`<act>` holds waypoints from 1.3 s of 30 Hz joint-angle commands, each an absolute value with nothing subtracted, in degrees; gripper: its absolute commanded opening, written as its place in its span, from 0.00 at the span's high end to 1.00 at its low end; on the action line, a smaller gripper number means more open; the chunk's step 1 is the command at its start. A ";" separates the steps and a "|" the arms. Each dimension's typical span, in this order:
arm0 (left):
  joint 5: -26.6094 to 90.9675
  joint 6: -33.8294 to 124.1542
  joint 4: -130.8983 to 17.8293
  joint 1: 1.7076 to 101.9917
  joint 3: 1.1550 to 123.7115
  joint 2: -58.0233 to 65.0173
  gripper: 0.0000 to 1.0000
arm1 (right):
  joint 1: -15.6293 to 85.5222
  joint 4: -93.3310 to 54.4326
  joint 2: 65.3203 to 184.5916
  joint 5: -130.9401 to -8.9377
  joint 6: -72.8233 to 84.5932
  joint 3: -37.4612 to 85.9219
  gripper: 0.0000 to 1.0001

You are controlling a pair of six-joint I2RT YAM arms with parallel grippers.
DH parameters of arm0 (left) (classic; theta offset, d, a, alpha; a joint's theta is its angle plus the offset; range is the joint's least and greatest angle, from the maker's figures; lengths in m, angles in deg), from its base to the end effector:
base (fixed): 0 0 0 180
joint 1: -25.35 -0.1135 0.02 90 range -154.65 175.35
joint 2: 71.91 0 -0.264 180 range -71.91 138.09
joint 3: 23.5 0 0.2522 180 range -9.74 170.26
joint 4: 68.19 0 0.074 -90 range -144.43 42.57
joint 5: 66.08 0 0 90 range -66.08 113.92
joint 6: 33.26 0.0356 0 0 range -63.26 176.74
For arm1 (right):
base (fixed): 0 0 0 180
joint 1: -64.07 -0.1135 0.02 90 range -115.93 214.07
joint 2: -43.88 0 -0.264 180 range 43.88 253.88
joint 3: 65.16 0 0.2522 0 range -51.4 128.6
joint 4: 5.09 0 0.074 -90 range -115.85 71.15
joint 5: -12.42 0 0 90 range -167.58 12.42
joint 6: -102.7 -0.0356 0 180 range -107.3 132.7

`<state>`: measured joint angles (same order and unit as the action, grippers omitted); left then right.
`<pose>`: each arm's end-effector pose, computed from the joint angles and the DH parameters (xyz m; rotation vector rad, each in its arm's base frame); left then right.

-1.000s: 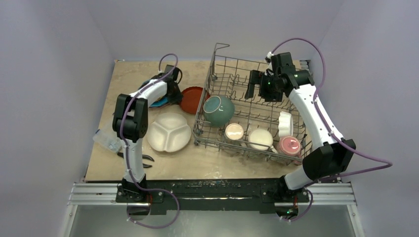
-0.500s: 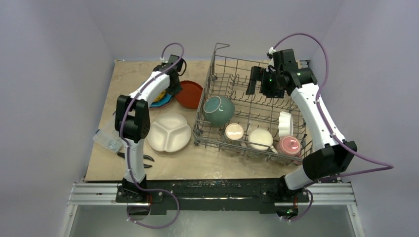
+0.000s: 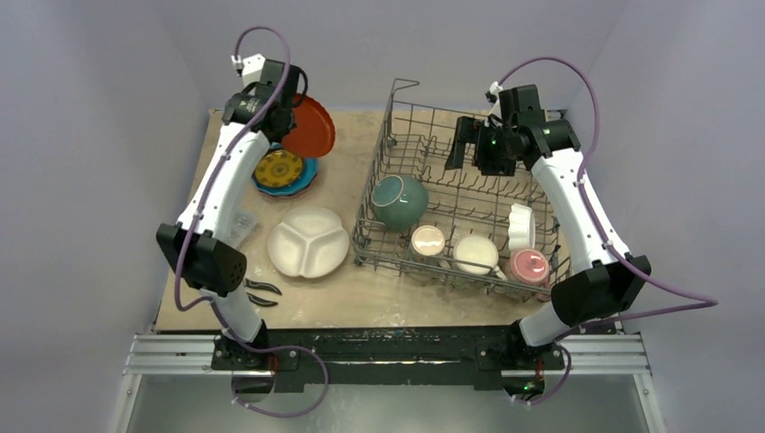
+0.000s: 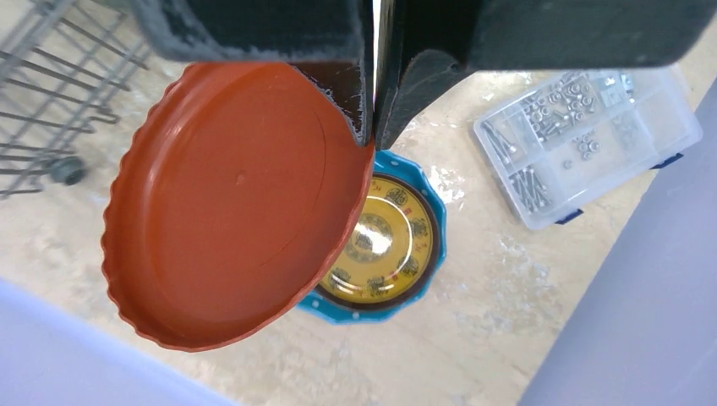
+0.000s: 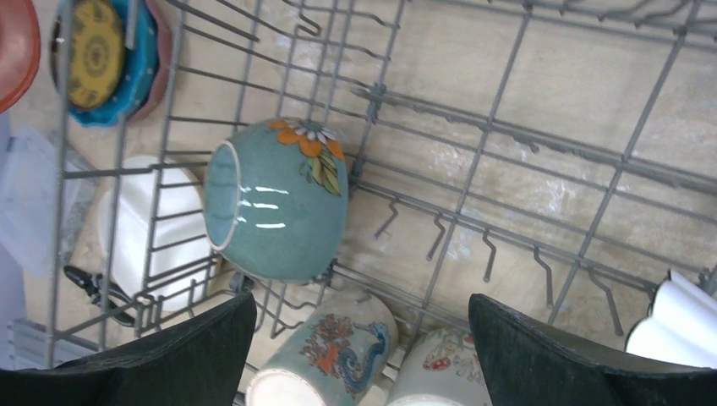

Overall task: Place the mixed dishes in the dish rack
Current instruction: Pick up the plate at the center of the board, then insert the plate into the dish rack.

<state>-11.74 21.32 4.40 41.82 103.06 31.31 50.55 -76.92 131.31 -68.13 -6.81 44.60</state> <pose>0.3694 -0.0876 0.3924 -0.6307 2.1587 0.2830 0.3023 0.0787 0.3901 0.0539 2.4717 0.4550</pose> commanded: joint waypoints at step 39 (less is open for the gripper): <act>20.01 -13.25 -11.00 63.29 87.52 6.20 1.00 | 40.57 -62.93 107.31 -74.62 -39.91 37.25 0.17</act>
